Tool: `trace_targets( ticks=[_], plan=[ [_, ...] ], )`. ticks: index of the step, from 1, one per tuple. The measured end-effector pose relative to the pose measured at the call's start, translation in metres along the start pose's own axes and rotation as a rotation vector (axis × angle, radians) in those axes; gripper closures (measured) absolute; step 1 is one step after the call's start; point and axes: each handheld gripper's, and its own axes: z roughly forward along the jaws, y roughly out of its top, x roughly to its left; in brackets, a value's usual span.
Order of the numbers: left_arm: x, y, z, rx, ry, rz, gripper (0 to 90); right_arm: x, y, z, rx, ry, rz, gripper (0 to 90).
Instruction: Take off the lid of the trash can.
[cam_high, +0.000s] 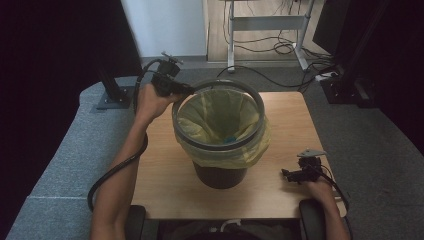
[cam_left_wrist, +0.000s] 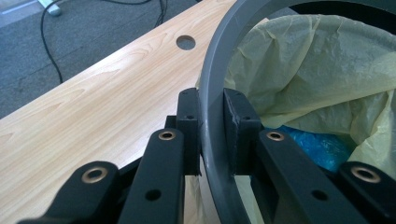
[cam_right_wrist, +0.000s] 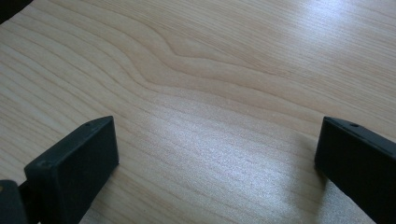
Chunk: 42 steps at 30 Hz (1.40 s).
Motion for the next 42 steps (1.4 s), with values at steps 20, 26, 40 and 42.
trace_targets(
  ticks=[20, 26, 40, 42],
  plan=[
    [0.027, -0.024, -0.026, -0.009, 0.042, -0.080, 77.6, 0.000, 0.000, 0.000, 0.000, 0.001, 0.000, 0.0],
    [0.035, -0.031, -0.034, -0.015, 0.059, -0.101, 77.5, 0.000, 0.000, 0.000, 0.000, 0.001, -0.001, 0.0],
    [0.056, -0.059, -0.051, -0.013, 0.092, -0.158, 77.4, 0.001, 0.000, 0.000, -0.002, 0.003, -0.002, 0.0],
    [0.059, -0.064, -0.054, -0.017, 0.095, -0.165, 77.4, 0.001, 0.000, 0.000, -0.002, 0.003, -0.002, 0.0]
  ],
)
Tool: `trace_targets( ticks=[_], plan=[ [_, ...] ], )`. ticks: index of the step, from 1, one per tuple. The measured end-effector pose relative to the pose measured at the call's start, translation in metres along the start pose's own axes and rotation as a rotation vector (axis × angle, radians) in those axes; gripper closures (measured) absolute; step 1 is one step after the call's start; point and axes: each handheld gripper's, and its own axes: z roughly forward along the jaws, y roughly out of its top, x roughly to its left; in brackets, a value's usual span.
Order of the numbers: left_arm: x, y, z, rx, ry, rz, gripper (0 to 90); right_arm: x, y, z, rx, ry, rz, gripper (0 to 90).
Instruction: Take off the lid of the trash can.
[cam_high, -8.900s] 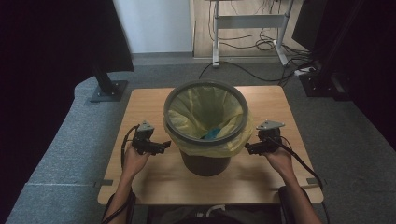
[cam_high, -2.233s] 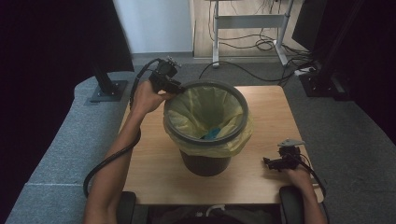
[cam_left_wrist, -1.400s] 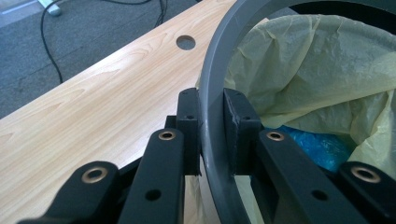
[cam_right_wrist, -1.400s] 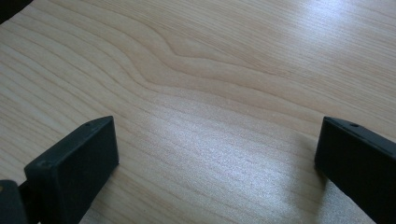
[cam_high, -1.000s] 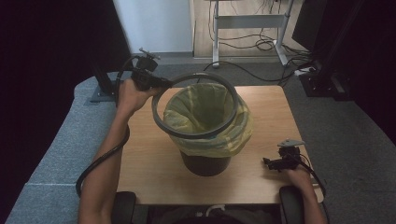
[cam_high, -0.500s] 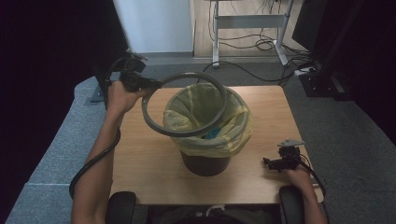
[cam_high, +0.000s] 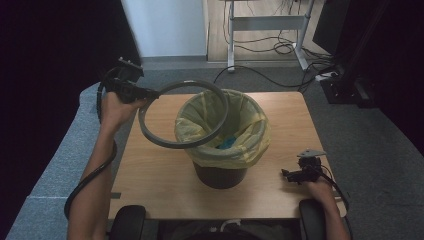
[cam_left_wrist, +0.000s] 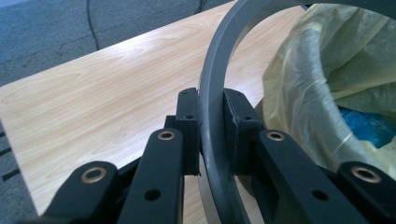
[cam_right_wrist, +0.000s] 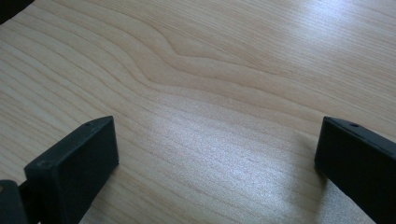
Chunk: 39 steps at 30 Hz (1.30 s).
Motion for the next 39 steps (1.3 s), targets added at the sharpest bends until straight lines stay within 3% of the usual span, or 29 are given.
trace_targets(
  ticks=[39],
  plan=[
    [0.066, -0.072, -0.053, -0.034, 0.084, -0.162, 77.2, 0.000, 0.000, 0.000, 0.000, 0.003, -0.006, 0.0]
  ],
)
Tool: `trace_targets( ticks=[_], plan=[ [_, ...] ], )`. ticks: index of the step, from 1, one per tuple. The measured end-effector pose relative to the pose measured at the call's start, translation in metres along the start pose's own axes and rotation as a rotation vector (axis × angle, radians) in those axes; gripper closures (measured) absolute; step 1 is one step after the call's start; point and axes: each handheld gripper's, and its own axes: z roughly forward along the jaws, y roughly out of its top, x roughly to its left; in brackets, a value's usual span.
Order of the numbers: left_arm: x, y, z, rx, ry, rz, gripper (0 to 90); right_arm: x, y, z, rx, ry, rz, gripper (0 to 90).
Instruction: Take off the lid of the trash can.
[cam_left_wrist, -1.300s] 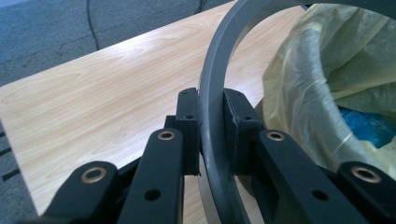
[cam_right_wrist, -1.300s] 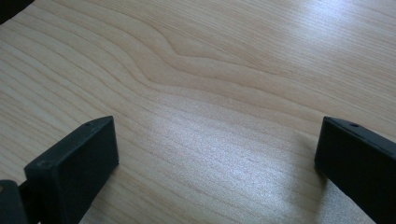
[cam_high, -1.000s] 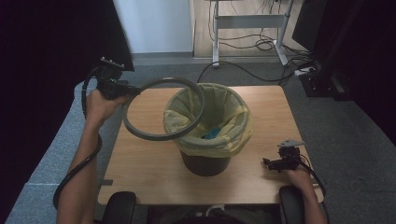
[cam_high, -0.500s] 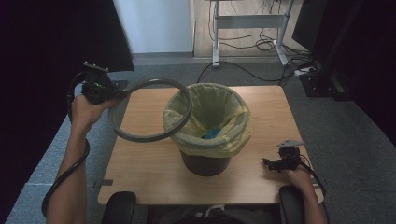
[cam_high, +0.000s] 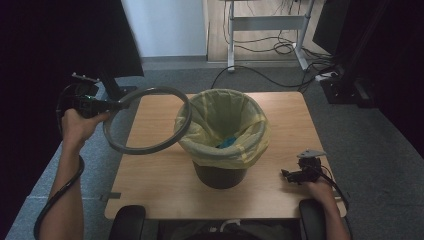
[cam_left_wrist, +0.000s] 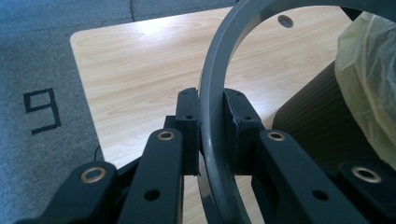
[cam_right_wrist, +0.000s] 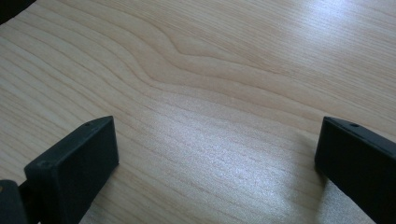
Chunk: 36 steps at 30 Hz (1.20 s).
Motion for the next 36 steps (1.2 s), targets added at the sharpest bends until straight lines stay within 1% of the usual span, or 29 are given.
trace_targets(
  ticks=[11, 18, 24, 31, 33, 36],
  plan=[
    [0.015, -0.013, -0.008, -0.006, 0.011, -0.036, 77.3, 0.000, 0.000, 0.000, 0.000, 0.000, 0.000, 0.0],
    [0.025, -0.022, -0.011, -0.007, 0.029, -0.061, 77.5, 0.000, 0.000, 0.000, 0.000, 0.000, 0.000, 0.0],
    [0.033, -0.029, -0.013, -0.009, 0.029, -0.086, 77.6, 0.000, 0.000, 0.000, 0.000, 0.000, 0.000, 0.0],
    [0.040, -0.038, -0.009, -0.008, 0.038, -0.107, 77.7, 0.000, 0.000, 0.000, 0.000, 0.000, -0.001, 0.0],
    [0.041, -0.041, -0.006, -0.003, 0.047, -0.107, 77.7, 0.000, 0.000, 0.000, 0.000, 0.000, 0.000, 0.0],
    [0.043, -0.046, 0.001, 0.008, 0.050, -0.108, 77.7, 0.000, 0.000, 0.000, 0.000, 0.000, -0.001, 0.0]
  ],
)
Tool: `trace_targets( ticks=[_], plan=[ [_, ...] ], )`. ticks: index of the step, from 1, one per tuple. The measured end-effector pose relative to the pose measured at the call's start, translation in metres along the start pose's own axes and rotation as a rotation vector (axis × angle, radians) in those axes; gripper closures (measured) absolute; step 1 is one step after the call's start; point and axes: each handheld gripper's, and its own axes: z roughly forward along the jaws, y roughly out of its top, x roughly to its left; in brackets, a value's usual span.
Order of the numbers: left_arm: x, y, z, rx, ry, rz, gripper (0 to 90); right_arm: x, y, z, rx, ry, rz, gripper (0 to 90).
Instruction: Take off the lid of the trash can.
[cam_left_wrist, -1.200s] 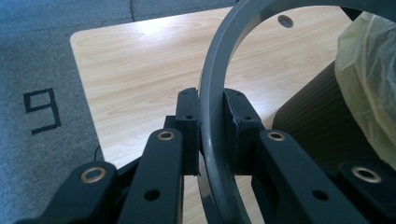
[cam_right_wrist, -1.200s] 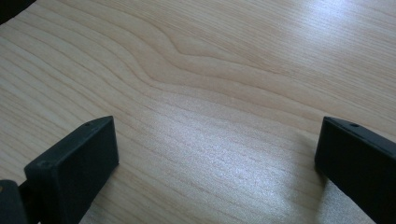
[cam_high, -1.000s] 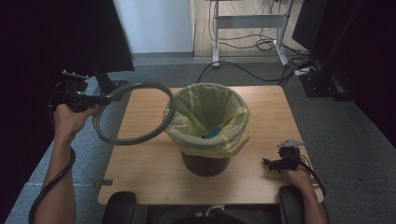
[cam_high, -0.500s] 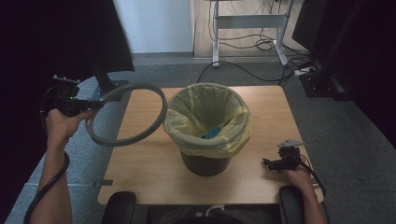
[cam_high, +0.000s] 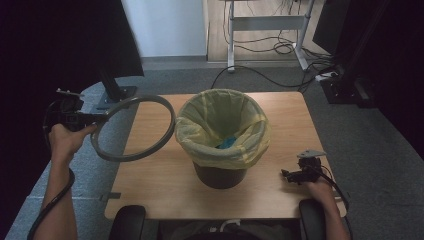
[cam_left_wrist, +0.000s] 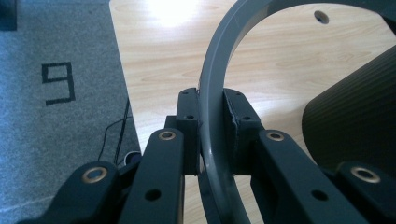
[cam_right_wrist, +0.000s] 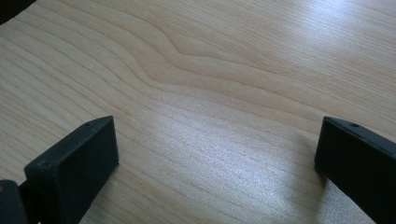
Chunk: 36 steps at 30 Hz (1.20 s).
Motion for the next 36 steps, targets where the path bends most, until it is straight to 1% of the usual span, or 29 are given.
trace_targets(
  ticks=[7, 16, 19, 26, 36],
  plan=[
    [0.001, -0.012, 0.020, 0.010, -0.004, -0.008, 77.8, 0.000, 0.000, 0.000, 0.000, 0.000, 0.000, 0.0],
    [-0.002, -0.024, 0.039, -0.003, 0.008, -0.002, 77.9, 0.000, 0.000, 0.000, 0.000, 0.000, -0.001, 0.0],
    [-0.002, -0.028, 0.046, -0.007, 0.015, -0.013, 77.9, 0.000, 0.000, 0.000, 0.000, 0.000, -0.001, 0.0],
    [0.001, -0.038, 0.061, -0.017, 0.011, -0.044, 77.9, 0.000, 0.000, 0.000, 0.000, 0.000, 0.000, 0.0],
    [0.003, -0.052, 0.082, -0.008, 0.006, -0.062, 77.9, 0.000, 0.000, 0.000, 0.000, 0.000, 0.000, 0.0]
  ],
)
